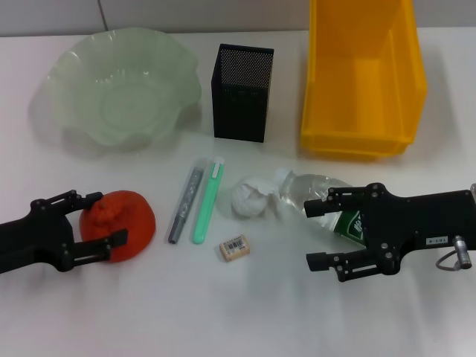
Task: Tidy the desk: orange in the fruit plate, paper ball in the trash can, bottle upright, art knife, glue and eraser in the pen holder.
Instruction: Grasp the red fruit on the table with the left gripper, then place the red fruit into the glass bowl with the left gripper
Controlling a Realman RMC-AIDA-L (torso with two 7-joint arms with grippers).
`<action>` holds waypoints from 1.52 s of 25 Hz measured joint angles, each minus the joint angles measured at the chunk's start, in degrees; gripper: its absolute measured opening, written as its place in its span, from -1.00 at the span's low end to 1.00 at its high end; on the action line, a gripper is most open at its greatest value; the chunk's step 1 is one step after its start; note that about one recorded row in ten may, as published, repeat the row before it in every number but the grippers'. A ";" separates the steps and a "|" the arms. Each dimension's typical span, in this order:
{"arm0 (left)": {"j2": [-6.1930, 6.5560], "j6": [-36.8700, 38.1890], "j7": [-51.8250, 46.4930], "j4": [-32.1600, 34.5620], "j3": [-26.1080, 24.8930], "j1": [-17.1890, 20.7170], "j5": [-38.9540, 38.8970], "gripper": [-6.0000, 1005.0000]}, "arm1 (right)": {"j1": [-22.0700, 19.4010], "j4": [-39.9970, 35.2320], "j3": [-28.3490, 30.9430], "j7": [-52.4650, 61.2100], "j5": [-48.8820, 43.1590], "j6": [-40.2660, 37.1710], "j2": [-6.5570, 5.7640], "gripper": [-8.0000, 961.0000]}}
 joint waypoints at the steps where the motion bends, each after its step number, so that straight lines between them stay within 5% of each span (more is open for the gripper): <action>1: -0.35 -0.87 0.17 -0.10 0.00 -0.05 0.48 0.65 | 0.00 0.00 0.00 -0.03 -0.07 0.06 0.00 0.66; 10: -1.32 -1.28 2.01 -0.34 0.15 -0.32 0.88 0.65 | 0.03 0.00 0.00 -0.13 -0.85 0.51 0.00 0.66; 18: -1.66 -0.55 2.41 -0.46 0.06 -0.56 0.45 -0.08 | 0.01 0.01 0.21 -0.10 -0.89 0.59 0.00 0.66; 24: -1.75 1.51 2.41 -0.46 -0.58 -0.96 0.02 -0.37 | 0.01 0.11 0.30 0.06 -0.95 1.73 0.00 0.66; 29: -2.15 5.91 2.42 -1.36 -1.68 -1.13 -6.63 -0.61 | -0.03 0.36 0.46 0.05 -0.95 1.98 0.04 0.66; 31: -3.62 6.33 2.68 -4.00 -1.70 -2.34 -12.81 -0.63 | -0.07 0.36 0.56 -0.06 -0.95 2.39 0.28 0.66; 38: -3.84 4.50 7.56 -12.29 -2.05 -5.82 -22.59 -0.70 | -0.34 0.35 0.54 -0.07 -0.91 3.10 0.41 0.66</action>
